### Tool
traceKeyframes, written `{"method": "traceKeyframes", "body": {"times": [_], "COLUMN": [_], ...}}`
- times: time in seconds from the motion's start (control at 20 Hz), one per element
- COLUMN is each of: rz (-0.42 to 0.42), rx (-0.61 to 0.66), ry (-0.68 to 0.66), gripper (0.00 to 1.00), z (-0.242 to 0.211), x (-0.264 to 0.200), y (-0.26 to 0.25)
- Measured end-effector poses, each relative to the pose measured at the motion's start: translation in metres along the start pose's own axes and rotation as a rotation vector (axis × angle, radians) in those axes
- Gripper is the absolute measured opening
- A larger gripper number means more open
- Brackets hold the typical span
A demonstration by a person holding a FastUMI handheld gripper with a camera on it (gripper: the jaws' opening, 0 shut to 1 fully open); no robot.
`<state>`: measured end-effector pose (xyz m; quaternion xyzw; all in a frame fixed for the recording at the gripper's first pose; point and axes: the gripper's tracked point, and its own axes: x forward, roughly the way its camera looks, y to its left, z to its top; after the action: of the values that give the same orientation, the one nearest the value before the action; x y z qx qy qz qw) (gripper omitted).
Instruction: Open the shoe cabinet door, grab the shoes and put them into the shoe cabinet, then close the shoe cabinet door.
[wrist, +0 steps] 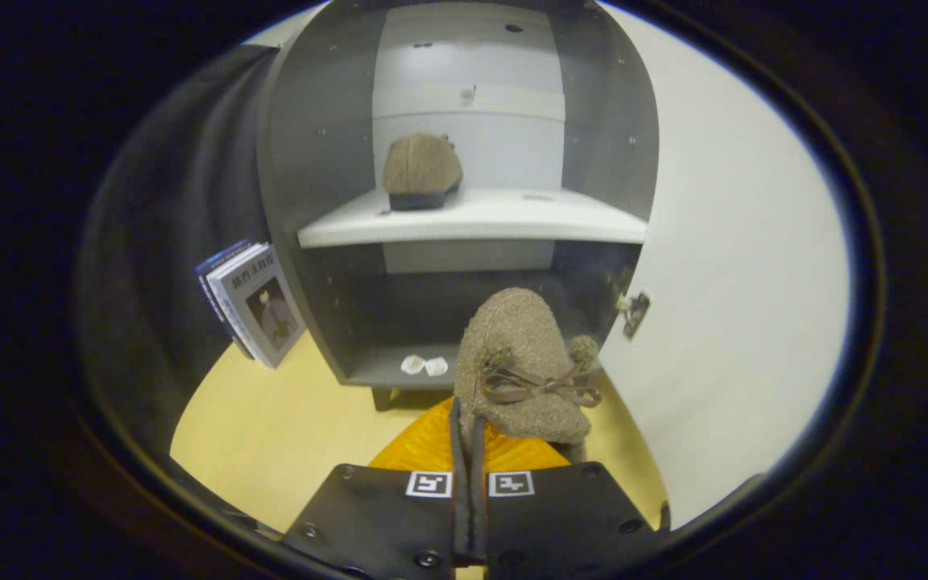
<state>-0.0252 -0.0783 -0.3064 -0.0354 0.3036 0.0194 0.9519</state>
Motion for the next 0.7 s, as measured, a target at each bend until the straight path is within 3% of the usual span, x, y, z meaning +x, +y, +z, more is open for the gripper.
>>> {"method": "traceKeyframes", "body": {"times": [0.35, 0.7], "rz": [-0.032, -0.053], "rx": [-0.054, -0.124], "ry": [-0.117, -0.180], "gripper": [0.02, 0.03], "z": [0.106, 0.181], "x": [0.006, 0.052], "y": [-0.027, -0.040]}}
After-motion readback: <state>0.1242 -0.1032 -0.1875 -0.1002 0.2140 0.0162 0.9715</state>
